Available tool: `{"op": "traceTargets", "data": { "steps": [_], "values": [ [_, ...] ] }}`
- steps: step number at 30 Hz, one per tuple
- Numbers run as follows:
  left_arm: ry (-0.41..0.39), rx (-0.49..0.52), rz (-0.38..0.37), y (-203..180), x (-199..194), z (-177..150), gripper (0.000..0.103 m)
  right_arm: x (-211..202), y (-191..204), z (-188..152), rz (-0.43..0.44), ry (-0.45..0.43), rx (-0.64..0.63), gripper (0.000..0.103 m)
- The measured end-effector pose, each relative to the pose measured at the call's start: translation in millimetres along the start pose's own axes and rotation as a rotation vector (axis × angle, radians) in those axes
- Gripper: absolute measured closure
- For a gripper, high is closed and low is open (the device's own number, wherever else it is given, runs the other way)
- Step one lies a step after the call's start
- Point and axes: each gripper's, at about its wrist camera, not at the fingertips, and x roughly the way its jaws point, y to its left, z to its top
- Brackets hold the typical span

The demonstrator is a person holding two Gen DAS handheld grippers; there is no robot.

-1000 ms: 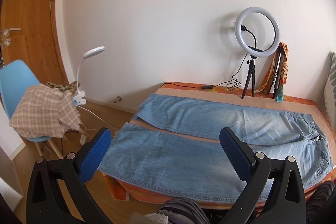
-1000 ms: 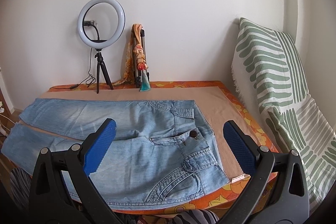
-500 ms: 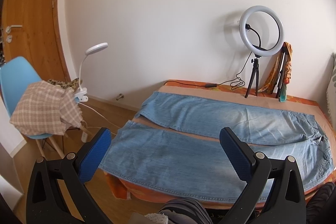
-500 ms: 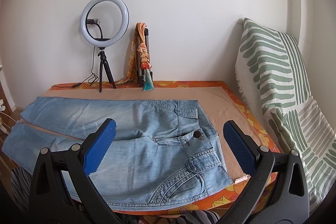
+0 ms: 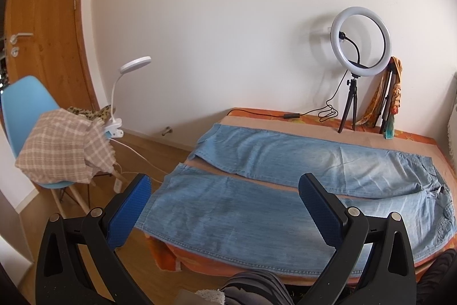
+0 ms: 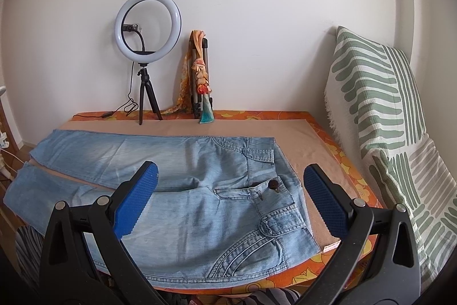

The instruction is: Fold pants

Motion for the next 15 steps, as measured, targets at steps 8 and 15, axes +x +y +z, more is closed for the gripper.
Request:
{"op": "traceTargets", "data": {
  "steps": [8, 15],
  "values": [
    [0.003, 0.001, 0.028, 8.5, 3.8, -2.2, 0.000, 4.3, 9.3, -1.3, 0.028, 0.007, -0.025, 0.000],
    [0.025, 0.001, 0.068, 22.8, 16.6, -6.7, 0.000, 12.0, 13.9, -5.7, 0.119, 0.012, -0.049, 0.000]
  ]
}}
